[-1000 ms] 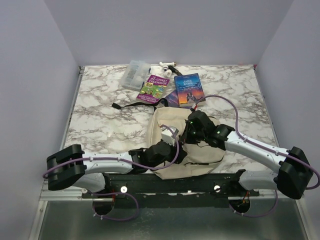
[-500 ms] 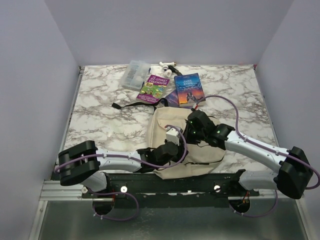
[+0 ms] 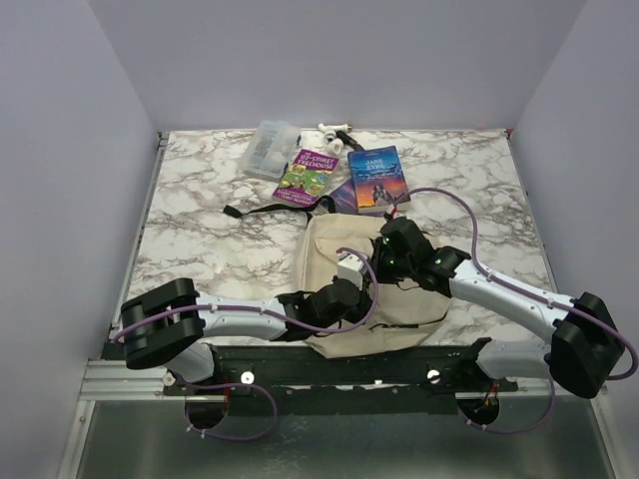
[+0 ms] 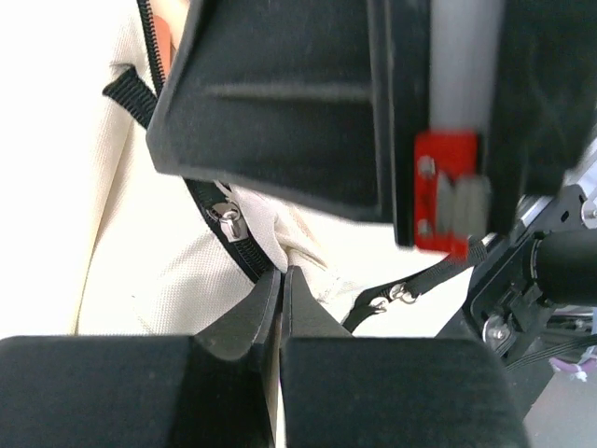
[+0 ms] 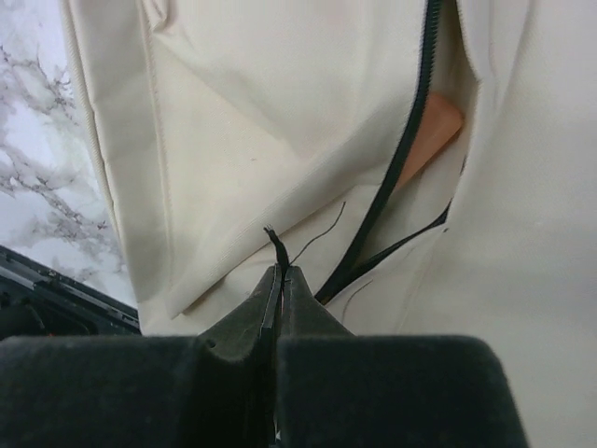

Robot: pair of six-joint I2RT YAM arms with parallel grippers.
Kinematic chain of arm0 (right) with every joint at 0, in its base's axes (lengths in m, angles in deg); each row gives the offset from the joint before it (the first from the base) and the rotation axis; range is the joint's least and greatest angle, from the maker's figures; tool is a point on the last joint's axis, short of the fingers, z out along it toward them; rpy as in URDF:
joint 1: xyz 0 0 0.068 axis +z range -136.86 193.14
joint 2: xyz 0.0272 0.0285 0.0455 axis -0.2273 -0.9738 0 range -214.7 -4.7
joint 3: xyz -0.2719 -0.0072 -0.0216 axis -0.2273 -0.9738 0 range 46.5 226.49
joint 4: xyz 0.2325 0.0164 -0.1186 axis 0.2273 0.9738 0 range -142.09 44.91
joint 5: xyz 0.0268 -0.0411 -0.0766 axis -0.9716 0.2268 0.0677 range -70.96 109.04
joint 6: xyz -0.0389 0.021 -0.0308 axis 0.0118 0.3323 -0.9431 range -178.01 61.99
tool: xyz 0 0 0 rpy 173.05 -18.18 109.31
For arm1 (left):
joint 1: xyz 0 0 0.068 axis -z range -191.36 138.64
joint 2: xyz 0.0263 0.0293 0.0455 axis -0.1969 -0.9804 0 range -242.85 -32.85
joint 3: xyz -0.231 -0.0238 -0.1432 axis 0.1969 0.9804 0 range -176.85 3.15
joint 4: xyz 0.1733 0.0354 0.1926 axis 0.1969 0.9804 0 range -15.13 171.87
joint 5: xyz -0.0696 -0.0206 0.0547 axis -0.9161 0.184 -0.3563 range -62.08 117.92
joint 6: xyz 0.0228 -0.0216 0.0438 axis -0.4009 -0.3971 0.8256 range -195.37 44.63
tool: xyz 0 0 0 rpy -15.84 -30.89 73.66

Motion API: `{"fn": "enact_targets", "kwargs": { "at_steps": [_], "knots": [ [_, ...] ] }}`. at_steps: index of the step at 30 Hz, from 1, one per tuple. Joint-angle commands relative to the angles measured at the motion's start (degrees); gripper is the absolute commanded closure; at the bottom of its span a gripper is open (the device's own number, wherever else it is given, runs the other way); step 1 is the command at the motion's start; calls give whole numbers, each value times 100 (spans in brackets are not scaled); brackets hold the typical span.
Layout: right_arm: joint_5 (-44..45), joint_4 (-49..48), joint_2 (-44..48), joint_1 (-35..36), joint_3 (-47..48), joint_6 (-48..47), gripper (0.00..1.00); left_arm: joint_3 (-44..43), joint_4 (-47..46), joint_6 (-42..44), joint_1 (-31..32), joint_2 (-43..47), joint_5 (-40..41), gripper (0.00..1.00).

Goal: Pack the student bag
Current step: Zip the student bag at the center of the board.

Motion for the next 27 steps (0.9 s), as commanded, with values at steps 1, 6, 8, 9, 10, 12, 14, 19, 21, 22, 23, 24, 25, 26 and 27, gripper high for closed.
{"fn": "enact_targets", "kwargs": {
  "at_steps": [1, 6, 8, 9, 10, 12, 14, 19, 21, 22, 23, 24, 25, 26, 27],
  "knots": [
    [-260, -1514, 56, -623, -13, -200, 99, 167, 254, 450, 21, -158, -808, 100],
    [-716, -2109, -141, -1133, 8, -351, 99, 309, 159, 576, 15, -77, -1004, 100],
    [-815, -2122, -282, -1300, 88, -424, 100, 407, 46, 631, 15, -49, -1082, 100],
    [-823, -2210, -354, -1348, 135, -462, 100, 438, -5, 655, 13, -32, -1115, 100],
    [-834, -2355, -407, -1400, 141, -497, 100, 446, -35, 684, 11, -32, -1136, 100],
    [-946, -2212, -529, -1444, 277, -653, 99, 442, -41, 704, -6, -43, -1136, 100],
    [-1011, -1654, -488, -1445, 439, -857, 99, 415, -58, 748, -27, -61, -1232, 100],
    [-1596, -21, -456, -1446, 701, -1523, 68, 496, -156, 690, -144, -33, -1456, 100],
    [-2033, -14, -278, -1443, 417, -1649, 57, 531, -221, 632, -283, 10, -1702, 86],
    [-2247, -17, -241, -1443, 270, -1725, 57, 557, -260, 626, -336, 40, -1807, 74],
    [-2375, -10, -222, -1445, 154, -1829, 58, 584, -301, 619, -390, 85, -1958, 65],
    [-2454, -22, -224, -1441, 53, -1919, 58, 625, -327, 602, -418, 140, -2011, 56],
    [-2525, -46, -224, -1433, -48, -1993, 57, 676, -339, 579, -446, 247, -2045, 51],
    [-2650, -68, -224, -1433, -117, -2045, 57, 727, -348, 567, -467, 347, -2097, 48],
    [-2785, -168, -183, -1417, -225, -2116, 55, 801, -348, 558, -504, 509, -2130, 46]
  ]
}}
